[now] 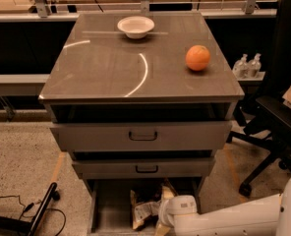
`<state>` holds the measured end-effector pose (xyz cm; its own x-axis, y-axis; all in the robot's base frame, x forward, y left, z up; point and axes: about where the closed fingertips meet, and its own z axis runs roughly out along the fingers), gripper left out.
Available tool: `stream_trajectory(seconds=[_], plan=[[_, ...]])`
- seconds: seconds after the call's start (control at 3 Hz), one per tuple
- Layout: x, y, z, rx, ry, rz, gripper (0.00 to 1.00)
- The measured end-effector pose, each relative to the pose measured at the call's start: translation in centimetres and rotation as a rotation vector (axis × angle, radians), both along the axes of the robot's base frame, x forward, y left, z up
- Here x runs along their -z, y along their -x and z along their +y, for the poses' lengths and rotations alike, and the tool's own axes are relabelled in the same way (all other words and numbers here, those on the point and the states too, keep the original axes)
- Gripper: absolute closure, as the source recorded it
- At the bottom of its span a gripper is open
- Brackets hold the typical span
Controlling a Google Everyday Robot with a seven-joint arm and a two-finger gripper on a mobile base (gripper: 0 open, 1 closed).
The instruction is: Pick brown chip bag from bottom drawer and place on counter
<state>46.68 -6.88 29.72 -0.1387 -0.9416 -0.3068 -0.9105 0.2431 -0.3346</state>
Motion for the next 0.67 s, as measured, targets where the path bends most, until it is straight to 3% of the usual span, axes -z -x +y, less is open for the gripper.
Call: stream_trajectory(seconds=[0.67], plan=[[3.9, -5.1, 1.8, -0.018, -0.180, -0.018, 0.00]])
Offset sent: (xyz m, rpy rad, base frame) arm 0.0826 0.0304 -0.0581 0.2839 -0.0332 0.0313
